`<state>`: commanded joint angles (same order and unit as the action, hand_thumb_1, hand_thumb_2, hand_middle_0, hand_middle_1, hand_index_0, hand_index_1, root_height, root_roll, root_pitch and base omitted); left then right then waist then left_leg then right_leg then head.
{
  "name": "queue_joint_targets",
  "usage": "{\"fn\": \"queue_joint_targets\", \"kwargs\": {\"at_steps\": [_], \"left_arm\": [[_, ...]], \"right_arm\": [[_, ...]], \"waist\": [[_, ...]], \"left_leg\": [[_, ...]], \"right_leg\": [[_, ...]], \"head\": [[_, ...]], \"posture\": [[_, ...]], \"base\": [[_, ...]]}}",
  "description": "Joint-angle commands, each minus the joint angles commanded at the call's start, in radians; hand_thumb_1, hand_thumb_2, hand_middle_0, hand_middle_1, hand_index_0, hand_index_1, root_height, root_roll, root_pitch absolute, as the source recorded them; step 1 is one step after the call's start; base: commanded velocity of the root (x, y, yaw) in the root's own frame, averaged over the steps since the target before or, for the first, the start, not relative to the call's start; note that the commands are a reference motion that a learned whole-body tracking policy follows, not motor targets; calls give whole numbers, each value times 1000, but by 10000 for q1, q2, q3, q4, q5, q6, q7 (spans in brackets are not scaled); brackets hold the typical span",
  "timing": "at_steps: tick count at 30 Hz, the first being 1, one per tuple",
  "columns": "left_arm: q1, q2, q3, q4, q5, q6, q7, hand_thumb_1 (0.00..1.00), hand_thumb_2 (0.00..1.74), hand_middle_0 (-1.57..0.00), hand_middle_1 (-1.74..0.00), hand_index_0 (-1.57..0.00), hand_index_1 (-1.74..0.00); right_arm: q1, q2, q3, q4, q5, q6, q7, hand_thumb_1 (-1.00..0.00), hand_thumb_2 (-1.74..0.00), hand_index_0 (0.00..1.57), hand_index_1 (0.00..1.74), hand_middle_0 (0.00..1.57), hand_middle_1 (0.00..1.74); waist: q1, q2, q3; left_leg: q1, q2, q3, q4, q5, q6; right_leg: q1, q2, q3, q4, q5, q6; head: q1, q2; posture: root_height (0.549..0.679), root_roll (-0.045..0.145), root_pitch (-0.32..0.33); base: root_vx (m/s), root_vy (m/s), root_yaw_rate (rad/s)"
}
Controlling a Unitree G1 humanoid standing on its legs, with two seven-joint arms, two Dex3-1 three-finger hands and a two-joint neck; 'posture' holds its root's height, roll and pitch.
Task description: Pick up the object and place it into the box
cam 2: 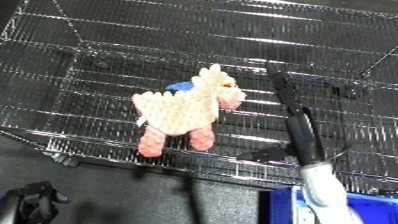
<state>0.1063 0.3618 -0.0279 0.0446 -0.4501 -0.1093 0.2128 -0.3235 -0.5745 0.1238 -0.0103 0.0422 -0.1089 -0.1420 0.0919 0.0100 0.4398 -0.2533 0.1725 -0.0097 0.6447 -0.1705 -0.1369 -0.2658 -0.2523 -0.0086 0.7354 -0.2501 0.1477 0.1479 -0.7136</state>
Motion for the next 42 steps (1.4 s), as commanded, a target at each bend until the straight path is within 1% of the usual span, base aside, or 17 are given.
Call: {"fn": "queue_joint_targets", "kwargs": {"at_steps": [1,3,5,8,10,13,18,20,21,22,24,26,28,37,38,41,42], "left_arm": [[0,0,0,0,0,0,0,1000,1740,-1570,-1740,-1570,-1740],[-29,144,-136,11,-46,-54,-37,1000,1740,-1570,-1740,-1570,-1740],[-48,188,-175,7,-63,-76,-39,1000,1740,-1570,-1740,-1570,-1740],[-159,409,-413,-24,-136,-194,-33,1000,1740,-1570,-1740,-1570,-1740],[-188,467,-476,-31,-151,-226,-30,1000,1740,-1570,-1740,-1570,-1740],[-318,677,-684,-29,-227,-348,-7,1000,1740,-1570,-1740,-1570,-1740],[-464,896,-845,-107,-275,-503,72,1000,1740,-1570,-1740,-1570,-1740],[-483,921,-865,-129,-292,-532,89,1000,1740,-1570,-1740,-1570,-1740],[-515,953,-912,-175,-338,-593,118,1000,1740,-1570,-1740,-1570,-1740],[-515,953,-912,-175,-338,-593,118,1000,1740,-1570,-1740,-1570,-1740],[-564,962,-968,-233,-398,-661,139,1000,1740,-1570,-1740,-1570,-1740],[-574,962,-986,-250,-413,-677,139,1000,1740,-1570,-1740,-1570,-1740],[-564,951,-1053,-297,-469,-724,129,1000,1740,-1570,-1740,-1570,-1740],[-635,924,-1203,-391,-584,-854,100,1000,1740,-1570,-1740,-1570,-1740],[-697,907,-1241,-423,-572,-876,119,1000,1740,-1570,-1740,-1570,-1740],[-757,880,-1279,-439,-538,-885,146,1000,1740,-1570,-1740,-1570,-1740],[-817,840,-1297,-444,-485,-894,189,1000,1740,-1570,-1740,-1570,-1740]], "right_arm": [[0,0,0,0,0,0,0,0,0,0,0,0,0],[-757,-453,575,310,-195,79,74,0,0,0,0,0,0],[-1011,-582,784,458,-248,102,102,0,0,0,0,0,0],[-2215,-1089,1835,1351,-352,194,250,0,0,0,0,0,0],[-2523,-1186,2110,1627,-336,218,297,0,0,0,0,0,0],[-3794,-1455,3114,2816,-245,300,432,0,0,0,0,0,0],[-5133,-1524,3979,3963,-189,387,496,0,0,0,0,0,0],[-5322,-1520,4095,4131,-183,403,501,0,0,0,0,0,0],[-5774,-1494,4372,4568,-169,440,517,0,0,0,0,0,0],[-5774,-1494,4372,4568,-169,440,517,0,0,0,0,0,0],[-6429,-1393,4797,5240,-160,512,582,0,0,0,0,0,0],[-6591,-1357,4922,5428,-173,552,616,0,0,0,0,0,0],[-7029,-1185,5295,6107,-253,631,740,0,0,0,0,0,0],[-7773,-344,6075,7867,-744,705,1119,0,0,0,0,0,0],[-7830,-75,6147,8224,-824,739,1185,0,0,0,0,0,0],[-7834,186,6190,8507,-900,744,1234,0,0,0,0,0,0],[-7744,482,6204,8734,-998,763,1289,0,0,0,0,0,0]], "waist": [[0,0,0],[187,-5,5],[244,-5,11],[534,-8,44],[611,-8,59],[887,25,133],[1206,100,263],[1250,116,295],[1335,152,372],[1335,152,372],[1420,202,487],[1445,220,522],[1526,286,614],[1682,448,761],[1694,486,788],[1694,514,799],[1678,537,802]], "left_leg": [[0,0,0,0,0,0],[-59,-13,-58,10,24,-8],[-83,-18,-79,13,33,-10],[-244,-60,-198,58,61,-16],[-295,-73,-233,74,65,-16],[-537,-126,-364,179,72,-19],[-903,-179,-481,349,87,-30],[-965,-190,-497,375,93,-31],[-1113,-214,-535,435,107,-27],[-1113,-214,-535,435,107,-27],[-1279,-241,-580,483,121,-18],[-1317,-248,-592,494,123,-17],[-1441,-266,-626,535,132,-21],[-1587,-281,-663,525,164,-44],[-1606,-283,-665,529,165,-46],[-1623,-284,-665,540,160,-44],[-1617,-280,-652,531,155,-44]], "right_leg": [[0,0,0,0,0,0],[10,-7,-38,-37,52,2],[8,-9,-48,-50,70,2],[-45,-18,-98,-83,149,8],[-65,-22,-112,-84,167,9],[-185,-44,-175,-53,218,15],[-468,-77,-220,58,292,8],[-519,-79,-223,76,306,4],[-637,-87,-229,116,335,-3],[-637,-87,-229,116,335,-3],[-771,-104,-235,151,360,-16],[-802,-110,-238,160,363,-20],[-905,-124,-248,186,369,-30],[-1045,-155,-296,186,396,-38],[-1072,-158,-291,200,392,-42],[-1103,-155,-280,225,380,-50],[-1122,-150,-269,244,364,-58]], "head": [[0,0],[150,-23],[203,-9],[457,45],[527,92],[770,317],[1113,712],[1156,791],[1300,914],[1300,914],[1472,1021],[1571,1072],[1687,1129],[2033,1283],[2059,1274],[2058,1264],[2049,1255]], "posture": [[630,31,-161],[631,28,-157],[631,28,-156],[632,24,-149],[632,23,-147],[631,19,-137],[630,15,-120],[630,15,-117],[629,14,-110],[629,14,-110],[628,12,-101],[628,12,-99],[627,11,-91],[627,9,-80],[627,9,-78],[626,10,-77],[626,10,-77]], "base": [[5,3,39],[5,0,50],[5,-4,54],[6,-4,70],[7,-2,73],[4,0,80],[-10,7,74],[-16,10,54],[-15,11,57],[-15,11,57],[-7,10,52],[-3,9,49],[-5,10,30],[4,5,19],[0,6,0],[1,6,0],[11,8,-8]]}}
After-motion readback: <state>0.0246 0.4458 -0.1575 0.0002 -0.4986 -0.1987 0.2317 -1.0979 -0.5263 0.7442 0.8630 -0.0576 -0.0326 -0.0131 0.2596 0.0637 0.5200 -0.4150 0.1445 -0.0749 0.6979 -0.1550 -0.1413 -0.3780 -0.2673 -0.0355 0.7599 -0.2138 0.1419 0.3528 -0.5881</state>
